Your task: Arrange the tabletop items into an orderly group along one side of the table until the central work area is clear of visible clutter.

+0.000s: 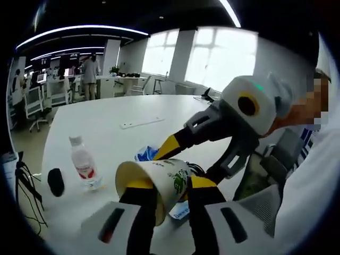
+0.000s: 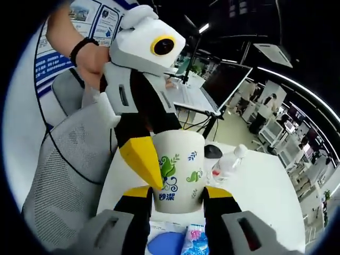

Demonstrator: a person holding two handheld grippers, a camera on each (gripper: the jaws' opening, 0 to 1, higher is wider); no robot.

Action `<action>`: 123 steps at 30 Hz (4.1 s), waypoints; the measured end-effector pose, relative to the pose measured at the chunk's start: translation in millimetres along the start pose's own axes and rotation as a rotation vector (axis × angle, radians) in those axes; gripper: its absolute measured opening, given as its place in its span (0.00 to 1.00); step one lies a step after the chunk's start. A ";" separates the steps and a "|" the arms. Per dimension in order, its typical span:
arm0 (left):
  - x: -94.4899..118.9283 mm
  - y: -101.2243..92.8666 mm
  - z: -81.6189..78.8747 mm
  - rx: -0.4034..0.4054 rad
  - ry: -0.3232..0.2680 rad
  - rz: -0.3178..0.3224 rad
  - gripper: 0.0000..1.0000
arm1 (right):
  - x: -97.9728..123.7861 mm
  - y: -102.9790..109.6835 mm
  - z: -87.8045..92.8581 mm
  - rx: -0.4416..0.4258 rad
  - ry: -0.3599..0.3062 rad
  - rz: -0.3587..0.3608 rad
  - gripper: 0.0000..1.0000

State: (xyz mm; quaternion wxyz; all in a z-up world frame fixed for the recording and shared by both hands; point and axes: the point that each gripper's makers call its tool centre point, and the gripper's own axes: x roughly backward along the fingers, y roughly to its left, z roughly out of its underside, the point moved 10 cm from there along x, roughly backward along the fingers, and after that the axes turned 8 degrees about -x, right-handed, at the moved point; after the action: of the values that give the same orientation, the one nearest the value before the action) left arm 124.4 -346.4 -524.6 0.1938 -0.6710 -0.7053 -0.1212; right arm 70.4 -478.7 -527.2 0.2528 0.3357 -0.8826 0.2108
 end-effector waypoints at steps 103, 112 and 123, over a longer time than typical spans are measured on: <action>-143.2 86.7 13.7 -0.248 0.528 -0.119 0.00 | 154.7 26.4 142.2 -0.682 0.028 0.397 0.69; -160.3 104.8 12.8 -0.202 0.556 -0.147 0.00 | 157.7 24.4 145.8 -0.718 0.020 0.416 0.70; -172.2 118.0 19.7 -0.187 0.610 -0.147 0.00 | 156.7 27.6 149.0 -0.737 0.025 0.410 0.69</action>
State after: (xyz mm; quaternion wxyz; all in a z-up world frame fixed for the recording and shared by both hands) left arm 243.7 -484.6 -627.8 0.3244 -0.5660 -0.6473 -0.3943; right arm -95.7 -616.6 -557.3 0.3195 0.0375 -0.9443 -0.0690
